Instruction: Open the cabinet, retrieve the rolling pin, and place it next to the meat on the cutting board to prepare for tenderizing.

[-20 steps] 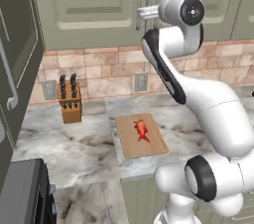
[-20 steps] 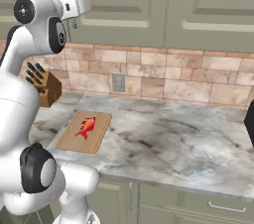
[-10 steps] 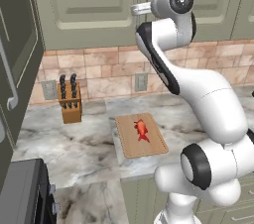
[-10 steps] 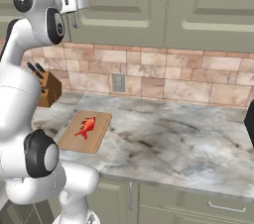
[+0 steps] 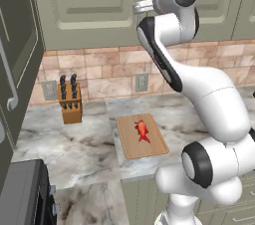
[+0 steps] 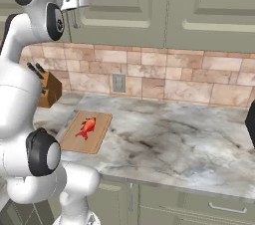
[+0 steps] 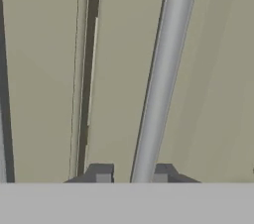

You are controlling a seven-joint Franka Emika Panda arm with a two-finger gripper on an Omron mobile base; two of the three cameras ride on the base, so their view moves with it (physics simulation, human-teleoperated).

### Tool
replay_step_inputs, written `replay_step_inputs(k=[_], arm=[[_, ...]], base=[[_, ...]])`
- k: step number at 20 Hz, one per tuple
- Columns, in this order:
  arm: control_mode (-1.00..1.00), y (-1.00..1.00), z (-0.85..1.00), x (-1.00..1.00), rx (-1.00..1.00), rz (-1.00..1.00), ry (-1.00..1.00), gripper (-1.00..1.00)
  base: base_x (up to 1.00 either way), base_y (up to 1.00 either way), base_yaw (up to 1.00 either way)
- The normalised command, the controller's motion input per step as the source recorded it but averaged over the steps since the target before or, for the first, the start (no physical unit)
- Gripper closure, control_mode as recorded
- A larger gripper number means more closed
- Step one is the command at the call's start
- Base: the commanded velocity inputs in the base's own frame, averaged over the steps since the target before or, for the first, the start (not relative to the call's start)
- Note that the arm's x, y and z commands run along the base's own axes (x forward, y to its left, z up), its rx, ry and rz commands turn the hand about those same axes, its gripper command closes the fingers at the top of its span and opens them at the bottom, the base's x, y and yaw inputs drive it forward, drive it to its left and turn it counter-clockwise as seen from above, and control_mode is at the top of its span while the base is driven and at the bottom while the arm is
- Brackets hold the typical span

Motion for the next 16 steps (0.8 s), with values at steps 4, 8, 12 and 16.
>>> replay_step_inputs(k=[4,8,12,16], arm=[[-1.00,-0.04,0.00,0.44,0.00,0.03,-0.01,1.00],[-1.00,-0.09,0.00,0.35,0.00,0.07,0.00,1.00],[-1.00,-0.09,-0.01,0.27,0.00,0.09,0.00,1.00],[-1.00,-0.03,-0.06,0.09,0.00,0.10,0.00,1.00]], base=[[0.00,0.00,0.00],[0.00,0.00,0.00],[0.00,0.00,0.00],[0.00,0.00,0.00]])
